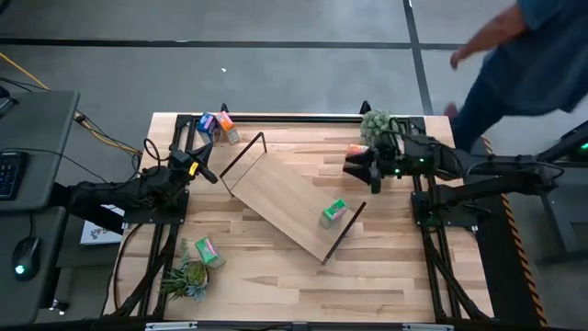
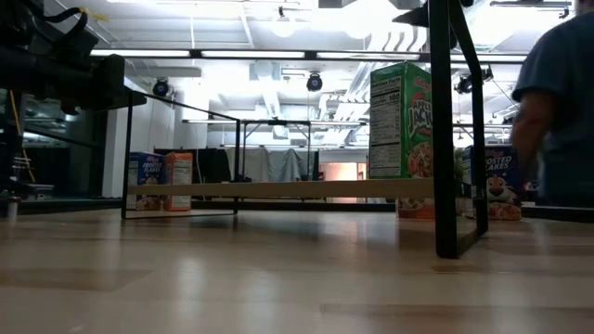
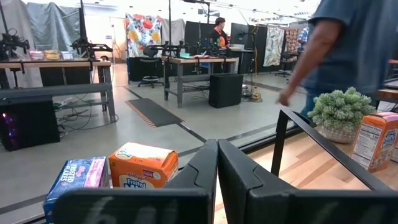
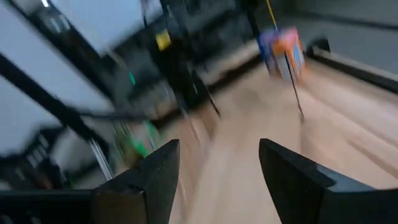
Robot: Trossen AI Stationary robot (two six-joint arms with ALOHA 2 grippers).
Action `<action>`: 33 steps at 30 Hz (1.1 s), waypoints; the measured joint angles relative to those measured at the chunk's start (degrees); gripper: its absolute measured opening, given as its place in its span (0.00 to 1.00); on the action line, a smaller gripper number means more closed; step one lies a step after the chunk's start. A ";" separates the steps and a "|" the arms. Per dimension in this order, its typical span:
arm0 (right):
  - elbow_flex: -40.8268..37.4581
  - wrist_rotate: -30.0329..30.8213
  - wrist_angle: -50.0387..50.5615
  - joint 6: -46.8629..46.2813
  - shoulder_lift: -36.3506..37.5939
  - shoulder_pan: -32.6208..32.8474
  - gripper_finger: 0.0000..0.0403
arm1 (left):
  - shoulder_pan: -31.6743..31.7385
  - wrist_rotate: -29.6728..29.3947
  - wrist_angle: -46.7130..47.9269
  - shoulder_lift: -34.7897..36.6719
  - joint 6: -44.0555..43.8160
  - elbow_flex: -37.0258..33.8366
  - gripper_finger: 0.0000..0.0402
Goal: Stack cereal on shelf
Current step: Put the top green cereal box on the shelf
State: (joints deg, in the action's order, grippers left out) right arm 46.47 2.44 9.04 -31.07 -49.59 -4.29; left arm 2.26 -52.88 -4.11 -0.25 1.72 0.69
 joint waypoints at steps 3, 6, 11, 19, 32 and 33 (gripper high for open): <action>-2.70 2.15 -6.99 -2.07 0.59 0.00 0.53 | 0.02 0.03 -0.06 0.00 -0.40 0.02 0.01; -3.49 3.70 -11.74 -2.56 0.23 0.00 0.53 | -0.23 4.09 -0.40 0.00 -10.68 0.00 0.01; -3.49 4.59 -16.19 -2.56 -0.63 0.00 0.53 | -0.35 16.33 -10.46 0.00 -36.23 0.01 0.01; -3.49 6.83 -16.66 -2.58 -0.67 0.00 0.53 | -0.33 22.54 -31.95 0.00 -41.13 1.05 0.01; -3.49 7.87 -16.66 -6.47 -0.69 0.00 0.53 | -0.42 46.96 -6.30 -20.57 -28.60 33.50 0.41; -3.49 7.88 -16.67 -6.47 -0.69 0.00 0.53 | -0.42 49.24 -5.95 -23.22 -27.00 35.75 0.46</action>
State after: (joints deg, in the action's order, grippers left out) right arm 42.98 10.32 -7.63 -37.54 -50.28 -4.29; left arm 1.85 -3.65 -10.06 -23.47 -25.29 36.44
